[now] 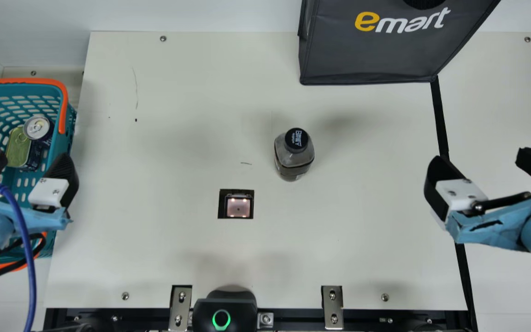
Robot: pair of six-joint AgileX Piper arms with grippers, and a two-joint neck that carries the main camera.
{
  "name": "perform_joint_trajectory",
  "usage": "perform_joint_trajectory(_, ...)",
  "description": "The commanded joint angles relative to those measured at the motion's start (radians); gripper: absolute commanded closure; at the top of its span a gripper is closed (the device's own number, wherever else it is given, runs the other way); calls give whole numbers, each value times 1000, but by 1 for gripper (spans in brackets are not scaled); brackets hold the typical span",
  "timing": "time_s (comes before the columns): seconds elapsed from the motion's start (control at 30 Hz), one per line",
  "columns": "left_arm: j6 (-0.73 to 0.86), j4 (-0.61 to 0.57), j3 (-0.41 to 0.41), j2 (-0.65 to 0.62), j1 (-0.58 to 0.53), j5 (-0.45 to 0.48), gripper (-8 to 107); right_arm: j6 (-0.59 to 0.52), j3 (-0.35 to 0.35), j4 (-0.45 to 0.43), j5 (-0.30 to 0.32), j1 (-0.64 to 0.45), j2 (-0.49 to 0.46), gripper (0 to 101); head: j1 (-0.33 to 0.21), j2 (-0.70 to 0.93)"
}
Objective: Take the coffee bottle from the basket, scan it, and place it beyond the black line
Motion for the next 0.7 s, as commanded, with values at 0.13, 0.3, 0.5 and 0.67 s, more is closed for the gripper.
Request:
perform_joint_trajectory(0.13,0,0,0,0,0,0,9,-11,-4,7,-10,37,36,10,-27,2)
perform_joint_trajectory(0.3,0,0,0,0,0,0,9,-17,-4,10,-19,76,65,10,-27,2)
perform_joint_trajectory(0.5,0,0,0,0,0,0,9,-16,3,8,-39,119,98,10,-27,2)
perform_joint_trajectory(0.67,0,0,0,0,0,0,9,-17,14,10,-59,146,125,10,-27,2)
